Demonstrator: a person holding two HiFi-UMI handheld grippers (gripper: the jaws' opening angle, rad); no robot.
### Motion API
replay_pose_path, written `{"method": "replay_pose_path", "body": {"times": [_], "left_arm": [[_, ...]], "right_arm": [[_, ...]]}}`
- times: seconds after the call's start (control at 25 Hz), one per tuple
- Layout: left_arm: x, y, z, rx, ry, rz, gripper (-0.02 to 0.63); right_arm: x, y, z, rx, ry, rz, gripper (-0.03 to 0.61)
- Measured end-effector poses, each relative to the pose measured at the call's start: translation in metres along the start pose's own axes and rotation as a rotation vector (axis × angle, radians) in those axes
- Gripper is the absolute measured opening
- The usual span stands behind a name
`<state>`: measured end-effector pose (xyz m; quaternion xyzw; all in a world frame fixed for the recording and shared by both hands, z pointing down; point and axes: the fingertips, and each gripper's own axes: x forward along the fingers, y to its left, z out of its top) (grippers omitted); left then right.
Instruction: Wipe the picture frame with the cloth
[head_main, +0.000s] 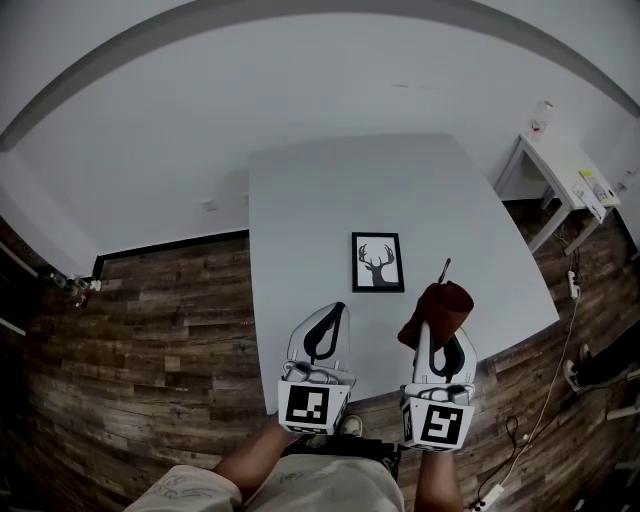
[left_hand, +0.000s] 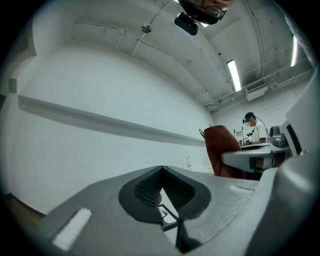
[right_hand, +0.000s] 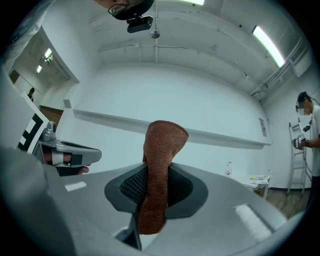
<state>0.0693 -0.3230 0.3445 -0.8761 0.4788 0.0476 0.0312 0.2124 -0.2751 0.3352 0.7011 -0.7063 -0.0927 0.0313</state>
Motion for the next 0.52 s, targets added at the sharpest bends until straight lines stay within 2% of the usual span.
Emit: {"method": "replay_pose_path", "body": {"times": [0.16,0.28,0.52], "left_arm": [[-0.0021,-0.0022,0.0013,-0.009,0.049,-0.008,0.0],[-0.0023,-0.0004,0.0031,-0.004,0.032,-0.006,0.0],[-0.0039,-0.0009,0.0061,-0.006,0.05,-0.012,0.0]], "right_arm": [[0.0007,0.0022,0.0066,0.012,-0.032,0.007,0.106],[0.0008,0.0028,0.0081,0.02,-0.028,0.004,0.106],[-0.0015,0.0001,0.0038,0.018,0.0,-0.013,0.106]]}}
